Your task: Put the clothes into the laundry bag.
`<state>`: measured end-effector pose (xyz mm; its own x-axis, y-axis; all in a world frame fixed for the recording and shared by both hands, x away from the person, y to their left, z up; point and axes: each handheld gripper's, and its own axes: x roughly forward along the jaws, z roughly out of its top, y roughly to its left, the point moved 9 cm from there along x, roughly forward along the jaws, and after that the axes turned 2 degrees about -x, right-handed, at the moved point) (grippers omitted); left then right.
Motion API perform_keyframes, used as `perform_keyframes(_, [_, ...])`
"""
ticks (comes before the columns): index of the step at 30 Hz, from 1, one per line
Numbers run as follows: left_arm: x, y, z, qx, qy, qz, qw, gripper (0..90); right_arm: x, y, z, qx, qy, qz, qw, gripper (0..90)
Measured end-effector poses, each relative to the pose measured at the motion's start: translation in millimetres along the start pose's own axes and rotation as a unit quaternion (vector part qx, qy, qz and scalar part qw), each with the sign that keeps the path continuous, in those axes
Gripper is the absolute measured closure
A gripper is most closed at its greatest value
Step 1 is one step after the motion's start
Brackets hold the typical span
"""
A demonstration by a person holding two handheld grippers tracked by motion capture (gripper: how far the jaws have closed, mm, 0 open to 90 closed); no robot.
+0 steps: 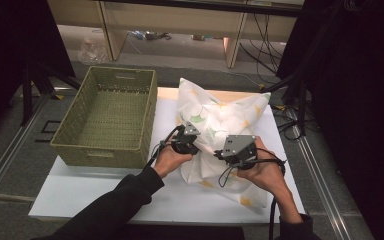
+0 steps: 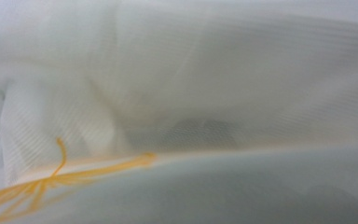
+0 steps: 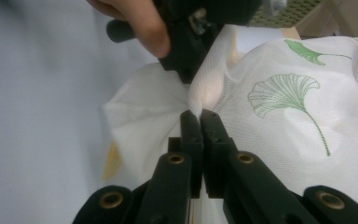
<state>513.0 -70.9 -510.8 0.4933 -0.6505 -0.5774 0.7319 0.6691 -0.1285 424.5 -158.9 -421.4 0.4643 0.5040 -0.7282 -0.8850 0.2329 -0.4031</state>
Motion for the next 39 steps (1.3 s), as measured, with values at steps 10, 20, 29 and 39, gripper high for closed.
perform_keyframes(10, [-34.3, -3.4, -29.9, 0.004, 0.035, -0.024, 0.9991, 41.7, 6.9, 3.9, -7.5, 0.012, 0.006, 0.012, 0.9998, 89.8])
perform_keyframes(20, [-36.3, -25.6, -65.9, 0.046, 0.087, -0.040, 0.9944, 23.4, 7.6, 4.8, -5.3, 0.008, 0.011, 0.010, 0.9999, 89.6])
perform_keyframes(29, [-14.5, -30.9, -63.0, 0.119, 0.108, -0.050, 0.9857, 76.6, 11.5, 4.9, -9.3, 0.007, 0.014, 0.016, 0.9998, 89.6])
perform_keyframes(39, [-9.7, -17.7, -7.7, 0.047, 0.010, -0.017, 0.9987, 86.2, 8.5, 9.6, -6.5, 0.013, 0.016, 0.022, 0.9995, 89.9])
